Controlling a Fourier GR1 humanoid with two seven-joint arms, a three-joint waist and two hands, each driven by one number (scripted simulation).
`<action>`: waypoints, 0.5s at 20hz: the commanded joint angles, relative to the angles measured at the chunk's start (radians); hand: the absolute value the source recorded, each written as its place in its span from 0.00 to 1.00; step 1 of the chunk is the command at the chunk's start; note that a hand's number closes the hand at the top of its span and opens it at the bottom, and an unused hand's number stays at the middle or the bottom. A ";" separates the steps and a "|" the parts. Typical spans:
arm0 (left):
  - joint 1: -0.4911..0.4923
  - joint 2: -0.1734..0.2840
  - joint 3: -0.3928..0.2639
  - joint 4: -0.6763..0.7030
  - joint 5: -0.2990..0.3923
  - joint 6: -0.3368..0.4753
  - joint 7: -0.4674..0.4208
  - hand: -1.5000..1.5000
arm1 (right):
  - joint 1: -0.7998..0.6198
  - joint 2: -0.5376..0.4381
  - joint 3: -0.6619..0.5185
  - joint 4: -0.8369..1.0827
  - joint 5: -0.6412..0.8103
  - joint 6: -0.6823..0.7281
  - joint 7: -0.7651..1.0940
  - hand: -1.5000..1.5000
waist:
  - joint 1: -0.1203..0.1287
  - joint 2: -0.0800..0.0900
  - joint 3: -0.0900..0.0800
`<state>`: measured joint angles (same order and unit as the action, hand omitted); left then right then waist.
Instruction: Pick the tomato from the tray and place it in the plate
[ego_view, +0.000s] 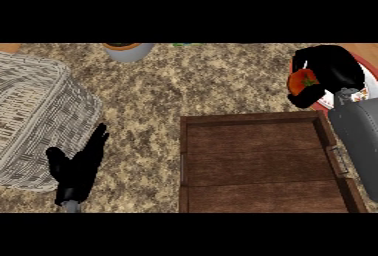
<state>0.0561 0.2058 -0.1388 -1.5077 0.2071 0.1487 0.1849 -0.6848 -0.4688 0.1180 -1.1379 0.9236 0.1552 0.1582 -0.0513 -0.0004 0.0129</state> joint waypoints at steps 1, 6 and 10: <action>0.011 -0.005 -0.009 0.011 0.005 -0.008 0.009 0.50 | -0.061 0.058 -0.171 0.020 0.030 -0.198 0.298 1.00 | 0.020 0.007 -0.008; -0.005 -0.005 -0.026 0.010 -0.001 -0.022 0.013 0.50 | -0.121 0.117 -0.282 0.030 0.157 -0.472 0.620 1.00 | 0.067 0.027 -0.014; -0.026 -0.016 -0.041 0.012 -0.014 -0.020 0.010 0.50 | -0.123 0.179 -0.335 0.062 0.312 -0.724 0.843 1.00 | 0.097 0.035 -0.013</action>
<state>0.0228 0.1994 -0.1591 -1.5154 0.1958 0.1371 0.1825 -0.7920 -0.3381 -0.1526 -1.0977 1.1222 -0.3586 0.7986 0.0178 0.0240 0.0041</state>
